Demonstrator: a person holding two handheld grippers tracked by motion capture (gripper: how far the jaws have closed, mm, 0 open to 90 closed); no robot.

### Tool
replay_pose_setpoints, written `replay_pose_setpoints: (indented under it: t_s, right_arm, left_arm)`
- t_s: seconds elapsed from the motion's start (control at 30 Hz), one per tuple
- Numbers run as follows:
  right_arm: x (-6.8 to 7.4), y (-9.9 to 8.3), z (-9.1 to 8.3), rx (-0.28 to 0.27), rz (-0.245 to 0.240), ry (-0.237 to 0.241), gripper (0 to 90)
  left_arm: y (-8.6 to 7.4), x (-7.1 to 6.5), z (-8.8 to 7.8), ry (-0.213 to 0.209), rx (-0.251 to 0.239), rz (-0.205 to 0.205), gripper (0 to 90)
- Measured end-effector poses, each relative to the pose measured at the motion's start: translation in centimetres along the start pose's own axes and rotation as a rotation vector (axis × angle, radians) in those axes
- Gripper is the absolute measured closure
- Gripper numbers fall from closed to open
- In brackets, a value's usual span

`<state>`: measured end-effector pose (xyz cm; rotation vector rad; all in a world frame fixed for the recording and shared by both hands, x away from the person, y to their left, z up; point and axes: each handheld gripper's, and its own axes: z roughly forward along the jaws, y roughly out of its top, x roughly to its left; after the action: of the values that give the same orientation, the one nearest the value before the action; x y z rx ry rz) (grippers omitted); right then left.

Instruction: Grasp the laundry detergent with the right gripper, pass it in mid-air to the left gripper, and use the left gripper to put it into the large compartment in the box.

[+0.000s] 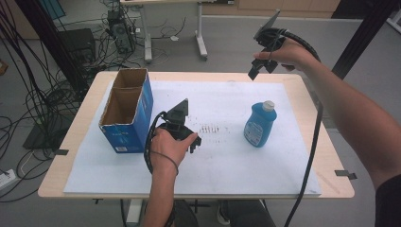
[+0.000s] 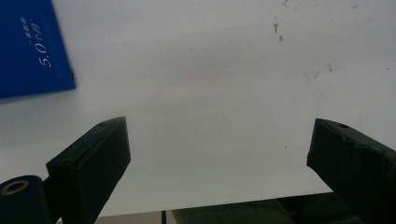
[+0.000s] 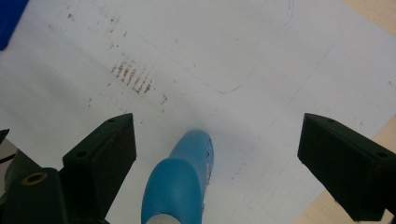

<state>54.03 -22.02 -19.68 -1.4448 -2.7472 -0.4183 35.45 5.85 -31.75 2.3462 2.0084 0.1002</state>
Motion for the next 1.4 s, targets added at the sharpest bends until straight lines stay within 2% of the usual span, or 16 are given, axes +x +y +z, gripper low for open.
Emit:
replay_pose_setpoints:
  t_s: [0.7,1.17,1.4]
  right_arm:
    - [0.2,-1.3,-0.7,0.007,-0.009,0.003,11.6]
    - [0.9,-4.3,-1.8,-0.004,-0.024,0.027,11.5]
    - [1.0,-6.7,-2.4,-0.031,-0.034,0.035,11.2]
  left_arm:
    - [-0.2,-0.2,-0.2,0.002,-0.009,0.008,6.1]
    - [-0.7,-0.6,-0.4,0.001,-0.021,0.021,6.1]
    - [-1.1,-0.8,-0.7,0.0,-0.027,0.027,6.1]
